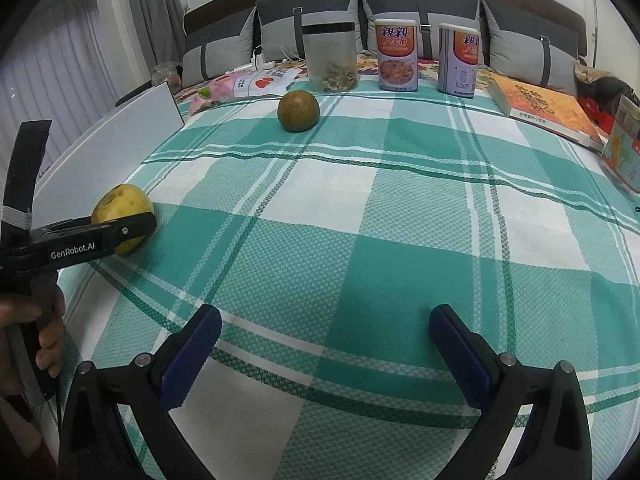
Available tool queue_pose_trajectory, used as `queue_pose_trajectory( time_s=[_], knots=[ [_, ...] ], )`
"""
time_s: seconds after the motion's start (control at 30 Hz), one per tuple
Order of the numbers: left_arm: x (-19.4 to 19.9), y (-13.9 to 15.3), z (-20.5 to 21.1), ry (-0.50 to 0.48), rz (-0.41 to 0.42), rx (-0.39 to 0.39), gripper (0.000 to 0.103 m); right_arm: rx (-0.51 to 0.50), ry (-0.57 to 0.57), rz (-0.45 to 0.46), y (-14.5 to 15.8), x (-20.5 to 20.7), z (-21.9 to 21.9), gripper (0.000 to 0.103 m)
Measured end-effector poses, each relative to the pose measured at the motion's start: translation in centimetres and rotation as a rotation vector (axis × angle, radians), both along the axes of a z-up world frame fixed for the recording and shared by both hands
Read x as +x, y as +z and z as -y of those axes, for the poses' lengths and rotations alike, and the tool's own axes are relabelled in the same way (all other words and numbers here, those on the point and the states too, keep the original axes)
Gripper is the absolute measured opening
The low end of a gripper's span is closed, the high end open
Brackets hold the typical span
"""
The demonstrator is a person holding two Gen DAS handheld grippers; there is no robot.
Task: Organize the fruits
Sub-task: 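Reach and grasp the yellow pear with left tool while right tool grasps the green-brown fruit, then carry pear and green-brown fruit over the white box and open both tools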
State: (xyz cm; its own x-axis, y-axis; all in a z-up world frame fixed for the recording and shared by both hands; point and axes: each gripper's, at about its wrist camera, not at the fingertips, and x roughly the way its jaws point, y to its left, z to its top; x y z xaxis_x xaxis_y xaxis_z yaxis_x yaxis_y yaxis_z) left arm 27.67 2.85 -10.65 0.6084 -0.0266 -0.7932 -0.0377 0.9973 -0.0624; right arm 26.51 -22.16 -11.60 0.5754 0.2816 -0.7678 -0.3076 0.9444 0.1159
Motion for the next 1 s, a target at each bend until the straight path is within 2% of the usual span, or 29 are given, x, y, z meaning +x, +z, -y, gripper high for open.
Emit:
queue_pose_trajectory(
  time_s=[0.1, 0.17, 0.27, 0.33, 0.43, 0.53, 0.63, 0.67, 0.77, 0.8, 0.83, 1.0],
  knots=[
    [-0.2, -0.4, 0.3, -0.022, -0.015, 0.006, 0.08, 0.025, 0.009, -0.011, 0.0, 0.1, 0.2, 0.103],
    [-0.3, -0.6, 0.4, -0.032, -0.022, 0.012, 0.08, 0.077, 0.022, -0.018, 0.2, 0.2, 0.9, 0.103],
    [-0.8, -0.2, 0.2, -0.039, -0.011, -0.001, 0.08, 0.134, -0.005, -0.004, 1.6, 1.4, 2.8, 0.103],
    [-0.9, 0.1, -0.2, -0.038, 0.006, -0.031, 0.08, 0.146, -0.031, -0.012, 2.7, 4.0, 3.7, 0.103],
    [-0.9, 0.2, -0.5, -0.042, 0.011, -0.054, 0.08, 0.132, -0.024, -0.034, 4.0, 9.0, 2.7, 0.103],
    [-0.9, 0.2, -0.7, -0.034, 0.014, -0.064, 0.079, 0.113, 0.046, -0.025, 4.7, 14.9, -1.0, 0.103],
    [-0.7, 0.1, -1.0, -0.023, 0.015, -0.094, 0.076, 0.09, 0.097, -0.044, 3.5, 19.9, -5.3, 0.102],
    [-0.6, 0.1, -1.0, -0.022, 0.014, -0.096, 0.072, 0.067, 0.098, -0.057, 2.8, 21.2, -6.3, 0.1],
    [-0.2, 0.2, -1.2, -0.015, 0.019, -0.1, 0.068, 0.023, 0.087, -0.114, 0.5, 23.4, -8.4, 0.076],
    [-0.1, 0.2, -1.4, -0.016, 0.021, -0.115, 0.068, 0.022, 0.088, -0.103, 0.4, 23.5, -8.8, 0.065],
    [-0.1, 0.2, -1.7, -0.019, 0.024, -0.132, 0.067, 0.032, 0.094, -0.098, 0.5, 23.4, -8.8, 0.048],
    [-1.9, 1.4, -2.6, -0.009, 0.037, -0.189, 0.067, 0.071, 0.084, -0.127, 2.5, 20.1, -7.4, 0.048]
  ],
)
